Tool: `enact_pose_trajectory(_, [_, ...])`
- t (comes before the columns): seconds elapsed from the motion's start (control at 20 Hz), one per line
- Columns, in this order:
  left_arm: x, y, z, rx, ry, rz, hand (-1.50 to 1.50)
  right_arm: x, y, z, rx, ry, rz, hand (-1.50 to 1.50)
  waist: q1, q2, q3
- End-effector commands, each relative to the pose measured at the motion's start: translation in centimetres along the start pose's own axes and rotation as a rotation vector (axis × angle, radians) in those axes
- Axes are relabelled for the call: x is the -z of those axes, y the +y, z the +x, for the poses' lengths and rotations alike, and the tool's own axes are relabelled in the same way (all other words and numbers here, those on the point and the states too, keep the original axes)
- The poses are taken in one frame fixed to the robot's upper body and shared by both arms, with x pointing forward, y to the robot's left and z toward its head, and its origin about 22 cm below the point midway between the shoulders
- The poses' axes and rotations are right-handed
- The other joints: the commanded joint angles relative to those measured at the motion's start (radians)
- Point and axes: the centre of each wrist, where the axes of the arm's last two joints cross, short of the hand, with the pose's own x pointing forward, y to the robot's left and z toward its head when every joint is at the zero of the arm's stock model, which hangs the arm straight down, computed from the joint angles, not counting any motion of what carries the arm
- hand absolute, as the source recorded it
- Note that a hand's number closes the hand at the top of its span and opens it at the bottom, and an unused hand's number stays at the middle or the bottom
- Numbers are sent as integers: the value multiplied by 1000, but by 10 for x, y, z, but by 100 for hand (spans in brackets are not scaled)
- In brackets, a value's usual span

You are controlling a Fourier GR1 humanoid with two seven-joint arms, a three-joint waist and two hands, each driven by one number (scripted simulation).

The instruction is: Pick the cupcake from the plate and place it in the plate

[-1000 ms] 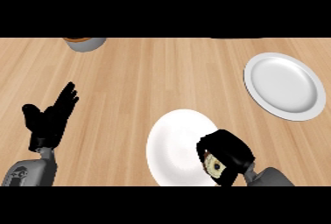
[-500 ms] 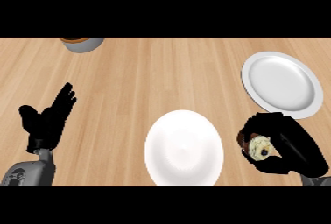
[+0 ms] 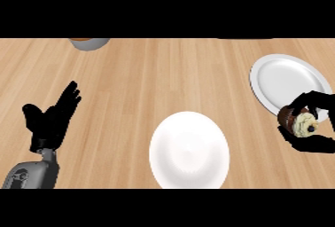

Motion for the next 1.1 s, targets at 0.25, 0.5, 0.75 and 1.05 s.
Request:
enact_pose_trajectory(0.25, [4, 4, -1, -1, -14, -5, 0, 31, -17, -81, 16, 134, -53, 150, 16, 4, 0])
enact_pose_trajectory(0.5, [23, -1, 11, -2, 1, -11, 0, 33, -41, -113, -79, 138, -19, 150, 16, 6, 1])
enact_pose_trajectory(0.75, [25, 5, 6, -6, -15, -26, 0, 46, -36, -125, -120, 200, 166, 150, 40, 16, 2])
enact_pose_trajectory(1.05, [20, -23, 16, 2, -26, -61, 0, 32, -42, -141, 15, 209, 259, -150, 54, 21, 5])
